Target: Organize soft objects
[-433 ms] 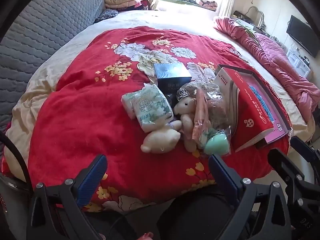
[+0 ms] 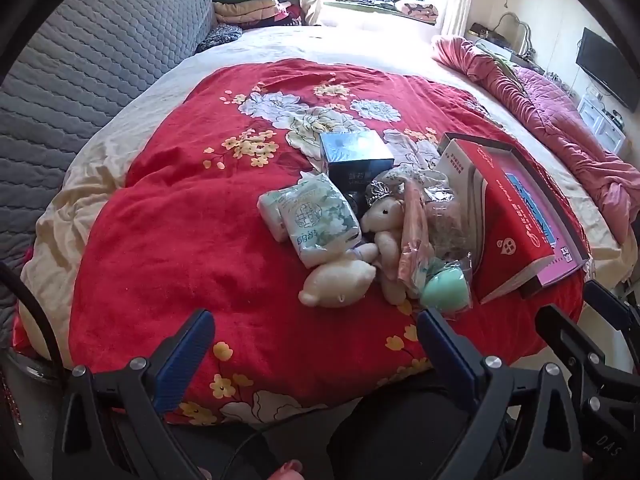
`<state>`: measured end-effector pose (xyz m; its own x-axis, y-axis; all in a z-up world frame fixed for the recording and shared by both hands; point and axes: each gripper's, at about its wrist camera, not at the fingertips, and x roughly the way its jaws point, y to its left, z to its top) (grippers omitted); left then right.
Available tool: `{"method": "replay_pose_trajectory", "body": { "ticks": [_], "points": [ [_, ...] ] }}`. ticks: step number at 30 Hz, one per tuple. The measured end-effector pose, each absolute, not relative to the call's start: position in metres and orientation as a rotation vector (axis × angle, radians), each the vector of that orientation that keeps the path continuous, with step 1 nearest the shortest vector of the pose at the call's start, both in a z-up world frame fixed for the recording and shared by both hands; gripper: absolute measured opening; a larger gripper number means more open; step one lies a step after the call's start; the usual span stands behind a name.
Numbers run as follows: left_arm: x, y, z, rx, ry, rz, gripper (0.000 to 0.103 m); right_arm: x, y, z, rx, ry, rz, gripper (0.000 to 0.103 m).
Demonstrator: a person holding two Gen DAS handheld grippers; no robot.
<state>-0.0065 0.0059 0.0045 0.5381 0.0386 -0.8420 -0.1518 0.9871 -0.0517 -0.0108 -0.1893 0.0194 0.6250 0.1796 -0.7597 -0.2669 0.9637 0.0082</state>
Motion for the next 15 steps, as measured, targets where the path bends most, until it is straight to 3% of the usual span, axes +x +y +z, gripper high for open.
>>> {"method": "replay_pose_trajectory", "body": {
  "ticks": [15],
  "points": [
    [-0.0078,-0.0005,0.0017,-0.109,1.004,0.103,0.102,-0.0124,-0.1911,0.0217,-0.121,0.848,0.239,0.086]
  ]
}}
